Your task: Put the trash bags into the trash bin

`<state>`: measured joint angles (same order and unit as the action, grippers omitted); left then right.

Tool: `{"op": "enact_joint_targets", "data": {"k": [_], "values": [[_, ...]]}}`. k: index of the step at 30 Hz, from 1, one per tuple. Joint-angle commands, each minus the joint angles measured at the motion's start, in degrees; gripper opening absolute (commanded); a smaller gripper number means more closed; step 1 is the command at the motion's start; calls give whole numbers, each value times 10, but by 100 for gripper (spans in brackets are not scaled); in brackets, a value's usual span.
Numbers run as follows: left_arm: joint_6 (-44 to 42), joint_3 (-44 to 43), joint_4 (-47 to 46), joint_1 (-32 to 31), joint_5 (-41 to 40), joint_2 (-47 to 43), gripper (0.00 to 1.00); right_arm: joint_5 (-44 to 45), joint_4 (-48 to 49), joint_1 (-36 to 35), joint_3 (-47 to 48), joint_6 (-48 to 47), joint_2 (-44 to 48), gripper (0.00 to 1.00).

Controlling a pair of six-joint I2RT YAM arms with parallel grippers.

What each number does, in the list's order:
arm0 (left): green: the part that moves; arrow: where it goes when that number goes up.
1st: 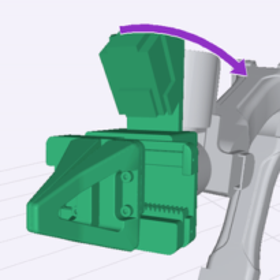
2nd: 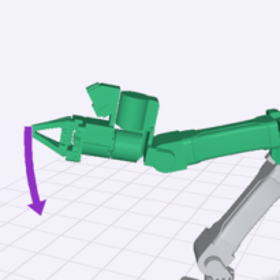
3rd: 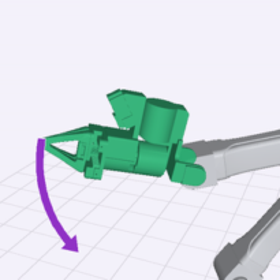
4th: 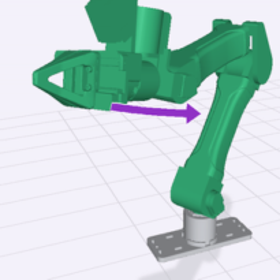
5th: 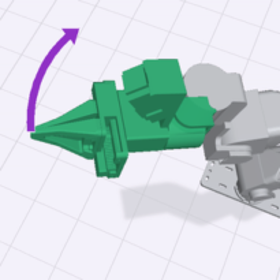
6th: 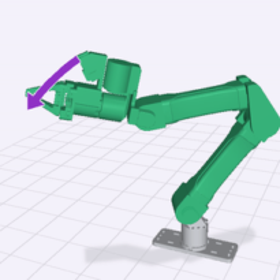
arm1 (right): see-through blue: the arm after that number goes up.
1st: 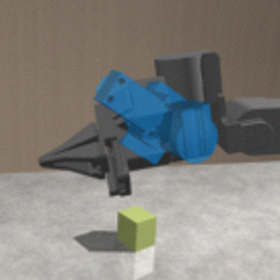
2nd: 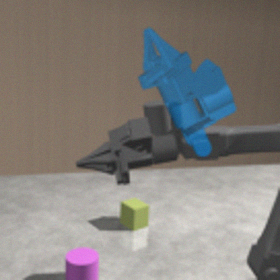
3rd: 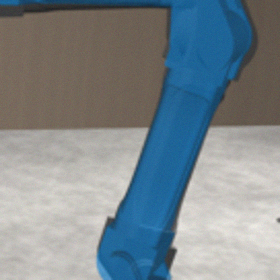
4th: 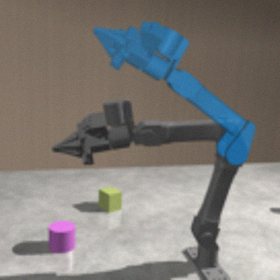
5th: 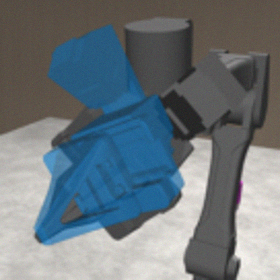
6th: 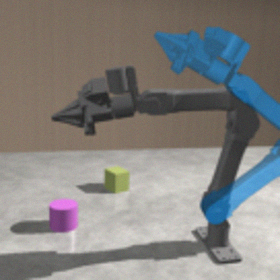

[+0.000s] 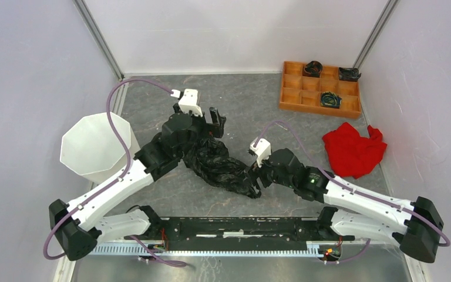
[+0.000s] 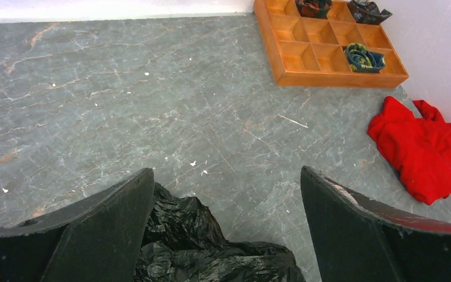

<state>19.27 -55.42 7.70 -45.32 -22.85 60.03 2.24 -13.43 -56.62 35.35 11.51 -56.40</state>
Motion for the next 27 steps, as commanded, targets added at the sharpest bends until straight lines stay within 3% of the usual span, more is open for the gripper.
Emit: {"op": "enact_joint_targets", "data": {"k": [1, 8, 13, 18, 20, 22, 24, 27], "values": [[-19, -44, 13, 2, 17, 20, 100, 32, 11, -1, 10, 8, 15, 83], [102, -23, 138, 2, 92, 20, 100, -56, 116, -1, -70, 67, 46, 88], [171, 41, 198, 2, 112, 19, 97, -94, 219, -1, -136, 113, 22, 82], [187, 53, 224, 2, 71, 72, 91, -95, 239, -1, -153, 105, -22, 64], [195, 41, 254, 2, 50, 111, 83, -85, 241, -1, -165, 99, -23, 54], [213, 37, 268, 1, 43, 124, 77, -83, 247, -1, -174, 101, -22, 28], [230, 61, 254, 0, 48, 92, 79, -102, 266, -1, -186, 111, -20, 7], [252, 90, 234, 0, 76, 6, 90, -137, 312, -1, -207, 131, -10, 0]]}}
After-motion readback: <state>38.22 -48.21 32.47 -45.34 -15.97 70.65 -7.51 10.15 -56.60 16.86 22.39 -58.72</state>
